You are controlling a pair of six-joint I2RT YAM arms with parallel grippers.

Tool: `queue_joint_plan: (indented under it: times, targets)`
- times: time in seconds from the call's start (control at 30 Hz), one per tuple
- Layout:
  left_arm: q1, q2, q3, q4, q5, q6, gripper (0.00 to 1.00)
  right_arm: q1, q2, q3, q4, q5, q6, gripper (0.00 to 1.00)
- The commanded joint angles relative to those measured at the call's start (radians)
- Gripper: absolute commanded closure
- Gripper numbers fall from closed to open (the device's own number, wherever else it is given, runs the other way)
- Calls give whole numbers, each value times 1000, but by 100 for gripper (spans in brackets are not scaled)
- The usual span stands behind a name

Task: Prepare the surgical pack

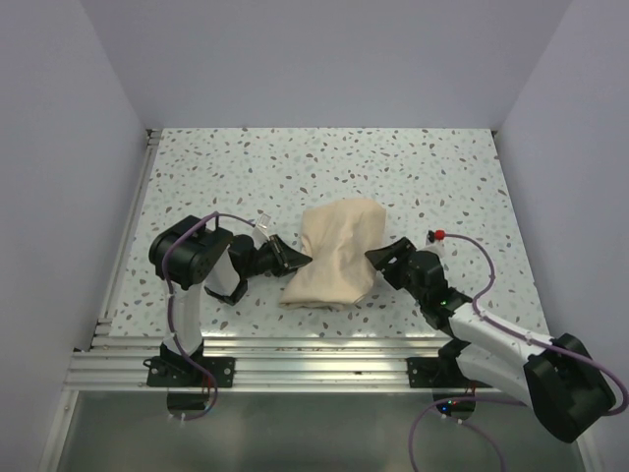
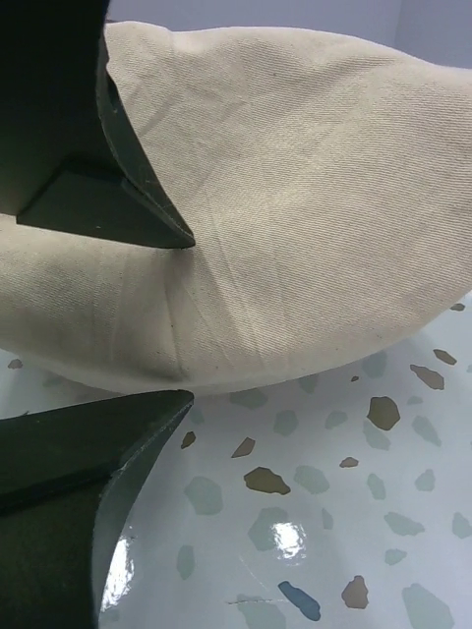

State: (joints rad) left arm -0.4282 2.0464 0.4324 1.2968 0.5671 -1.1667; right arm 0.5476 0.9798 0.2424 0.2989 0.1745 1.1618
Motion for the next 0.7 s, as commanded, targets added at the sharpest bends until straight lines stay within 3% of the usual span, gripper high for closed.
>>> queue_joint_plan:
  times: [0.0,0.1,0.2,0.47,0.57,0.6,0.67]
  targets:
    - [2,52,-35,-136,-39,56,100,0,16,38,63,36,33,35]
    - [3,49,-37,-136,-38,58,100,2,11,37,31,39,53,14]
    - [6,47,-37,-136,-33,61,100,0,23,11,61,42,76,10]
    - [9,47,-37,-131,-27,62,100,0,160,-40,350,7,168,16]
    - [9,44,-38,-129,-26,61,100,0,181,-46,394,16,203,26]
    - [9,43,-38,-131,-26,61,100,2,189,-52,404,22,219,37]
    - [11,41,-38,-133,-26,62,100,2,192,-55,424,39,231,46]
